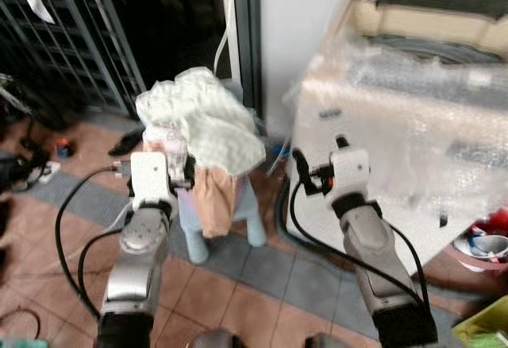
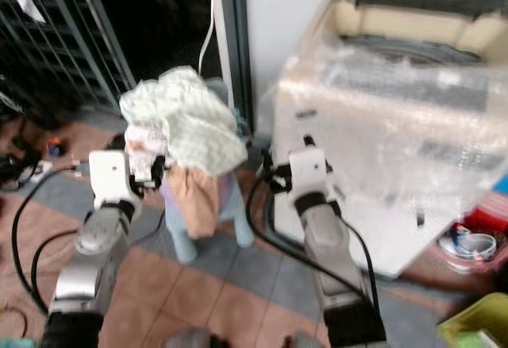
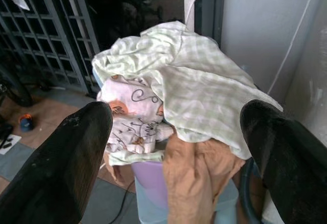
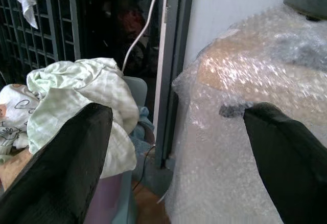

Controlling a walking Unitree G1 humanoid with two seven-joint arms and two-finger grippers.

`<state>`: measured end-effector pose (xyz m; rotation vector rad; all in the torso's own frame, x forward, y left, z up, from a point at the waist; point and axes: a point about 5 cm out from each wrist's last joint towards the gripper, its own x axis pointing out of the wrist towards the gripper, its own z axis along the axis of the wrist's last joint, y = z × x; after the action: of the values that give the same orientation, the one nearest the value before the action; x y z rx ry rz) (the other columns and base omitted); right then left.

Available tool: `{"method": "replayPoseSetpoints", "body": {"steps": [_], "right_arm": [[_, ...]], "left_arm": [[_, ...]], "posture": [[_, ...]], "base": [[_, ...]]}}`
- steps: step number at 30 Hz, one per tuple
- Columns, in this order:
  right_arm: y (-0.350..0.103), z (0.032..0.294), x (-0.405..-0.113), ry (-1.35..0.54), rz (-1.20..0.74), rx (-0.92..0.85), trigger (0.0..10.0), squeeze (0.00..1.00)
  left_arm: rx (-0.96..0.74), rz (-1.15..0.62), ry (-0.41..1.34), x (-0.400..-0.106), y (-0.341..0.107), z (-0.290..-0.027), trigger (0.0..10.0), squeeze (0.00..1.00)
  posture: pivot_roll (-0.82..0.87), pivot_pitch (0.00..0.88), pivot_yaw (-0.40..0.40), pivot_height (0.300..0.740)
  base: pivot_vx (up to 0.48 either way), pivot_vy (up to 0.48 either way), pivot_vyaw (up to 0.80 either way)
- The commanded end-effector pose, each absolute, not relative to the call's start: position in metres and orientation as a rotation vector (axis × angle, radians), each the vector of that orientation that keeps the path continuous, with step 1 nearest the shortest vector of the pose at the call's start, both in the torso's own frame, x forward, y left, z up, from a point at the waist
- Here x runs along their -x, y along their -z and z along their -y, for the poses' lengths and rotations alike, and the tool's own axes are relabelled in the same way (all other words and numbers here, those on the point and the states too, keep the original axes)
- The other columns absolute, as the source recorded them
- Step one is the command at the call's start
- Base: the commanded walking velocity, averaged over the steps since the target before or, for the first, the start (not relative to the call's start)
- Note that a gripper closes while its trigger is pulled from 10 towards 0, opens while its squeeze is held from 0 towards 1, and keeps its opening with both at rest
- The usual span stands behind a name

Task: Clothes washing

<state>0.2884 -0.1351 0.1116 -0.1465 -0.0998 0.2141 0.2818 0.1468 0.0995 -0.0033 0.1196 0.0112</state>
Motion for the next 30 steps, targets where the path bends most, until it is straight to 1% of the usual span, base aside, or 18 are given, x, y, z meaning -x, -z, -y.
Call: {"method": "replayPoseSetpoints", "body": {"steps": [1, 2, 6, 11, 18, 23, 30], "right_arm": [[-0.111, 0.139, -0.288, -0.204, 0.091, 0.137, 10.0, 0.0], [-0.111, 0.139, -0.288, -0.204, 0.092, 0.136, 10.0, 0.0], [-0.111, 0.137, -0.288, -0.214, 0.094, 0.139, 10.0, 0.0], [-0.111, 0.137, -0.288, -0.221, 0.098, 0.141, 10.0, 0.0], [-0.111, 0.134, -0.288, -0.25, 0.094, 0.14, 10.0, 0.0], [-0.109, 0.13, -0.288, -0.29, 0.08, 0.144, 10.0, 0.0], [-0.098, 0.124, -0.293, -0.352, 0.006, 0.183, 10.0, 0.0]], "left_arm": [[-0.008, -0.125, 0.0, -0.282, -0.099, -0.143, 10.0, 0.0], [-0.008, -0.122, 0.0, -0.282, -0.1, -0.143, 10.0, 0.0], [-0.009, -0.093, 0.015, -0.281, -0.103, -0.143, 10.0, 0.0], [0.012, -0.072, 0.02, -0.279, -0.105, -0.144, 10.0, 0.0], [0.022, -0.069, 0.018, -0.277, -0.106, -0.144, 10.0, 0.0], [0.026, -0.075, 0.037, -0.277, -0.105, -0.141, 10.0, 0.0], [0.034, -0.082, 0.028, -0.277, -0.104, -0.142, 10.0, 0.0]], "posture": [[-0.03, 0.0, 0.089, 0.74], [-0.03, 0.0, 0.089, 0.74], [-0.03, 0.0, 0.09, 0.74], [-0.03, 0.0, 0.086, 0.74], [-0.03, 0.0, 0.08, 0.74], [-0.04, 0.0, 0.089, 0.74], [-0.03, 0.0, 0.079, 0.74]], "base": [[0.0, 0.48, 0.0], [0.0, 0.379, 0.0], [0.0, 0.0, 0.0], [0.0, 0.0, 0.65], [0.272, 0.0, 0.58], [0.274, 0.0, 0.0], [0.3, 0.0, 0.0]]}}
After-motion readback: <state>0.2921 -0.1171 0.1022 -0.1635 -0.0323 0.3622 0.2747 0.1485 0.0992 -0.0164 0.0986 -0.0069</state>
